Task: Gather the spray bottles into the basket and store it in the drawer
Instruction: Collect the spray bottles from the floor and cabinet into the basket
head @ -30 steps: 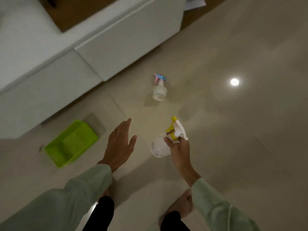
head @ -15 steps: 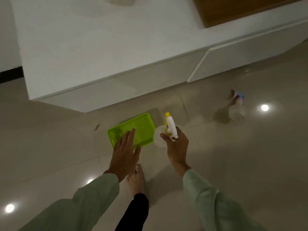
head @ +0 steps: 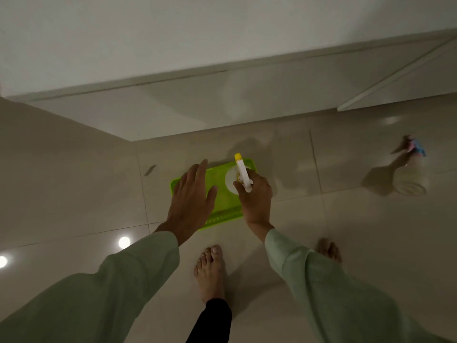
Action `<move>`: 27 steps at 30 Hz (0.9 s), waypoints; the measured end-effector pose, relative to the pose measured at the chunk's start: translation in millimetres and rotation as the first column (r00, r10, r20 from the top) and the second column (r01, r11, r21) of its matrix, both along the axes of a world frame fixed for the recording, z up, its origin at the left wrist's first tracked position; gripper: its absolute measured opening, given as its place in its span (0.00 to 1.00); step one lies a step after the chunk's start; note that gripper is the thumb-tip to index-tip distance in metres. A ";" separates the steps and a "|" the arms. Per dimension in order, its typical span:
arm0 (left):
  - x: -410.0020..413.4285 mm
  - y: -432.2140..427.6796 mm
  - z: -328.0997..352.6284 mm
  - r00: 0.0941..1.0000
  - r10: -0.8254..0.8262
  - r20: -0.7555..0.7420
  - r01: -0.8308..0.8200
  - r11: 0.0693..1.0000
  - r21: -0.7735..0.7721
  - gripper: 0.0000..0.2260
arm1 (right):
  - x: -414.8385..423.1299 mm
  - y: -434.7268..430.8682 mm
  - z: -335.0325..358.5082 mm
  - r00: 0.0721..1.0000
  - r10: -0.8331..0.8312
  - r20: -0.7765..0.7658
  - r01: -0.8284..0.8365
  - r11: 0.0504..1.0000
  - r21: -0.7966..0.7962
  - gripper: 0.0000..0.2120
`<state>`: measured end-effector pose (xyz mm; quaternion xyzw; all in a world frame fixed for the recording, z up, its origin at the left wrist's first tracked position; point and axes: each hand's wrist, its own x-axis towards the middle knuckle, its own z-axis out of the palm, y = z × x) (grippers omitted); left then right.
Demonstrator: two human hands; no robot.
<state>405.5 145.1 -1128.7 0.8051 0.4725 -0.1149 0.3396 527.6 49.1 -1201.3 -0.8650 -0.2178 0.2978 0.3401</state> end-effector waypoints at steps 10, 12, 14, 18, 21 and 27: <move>-2.6 6.7 -26.2 0.999 -0.019 -0.047 0.019 1.000 -0.010 0.29 | -6.7 -0.1 -29.0 0.997 0.044 0.059 -0.043 0.999 -0.010 0.24; -2.7 4.9 -17.2 0.998 -0.027 -0.050 0.027 1.000 -0.015 0.29 | -0.8 -9.4 -21.5 0.995 0.095 0.010 -0.095 0.995 -0.007 0.33; 2.2 3.2 -2.2 0.998 -0.042 -0.049 0.041 0.999 -0.013 0.29 | 12.2 -20.3 -8.9 0.988 0.156 -0.023 -0.155 0.988 0.016 0.38; 27.4 -6.0 34.8 0.998 -0.064 -0.014 0.064 0.998 0.017 0.29 | 46.2 -48.3 29.3 0.969 0.248 -0.018 -0.248 0.969 0.016 0.37; 60.7 -22.6 63.4 0.995 -0.097 0.027 0.096 0.994 0.048 0.28 | 78.0 -72.4 63.7 0.984 0.180 0.010 -0.180 0.983 0.042 0.34; 159.5 -81.7 114.4 0.977 -0.200 0.071 0.197 0.979 0.051 0.29 | 168.6 -141.4 125.6 0.997 -0.033 0.068 0.027 0.996 0.088 0.29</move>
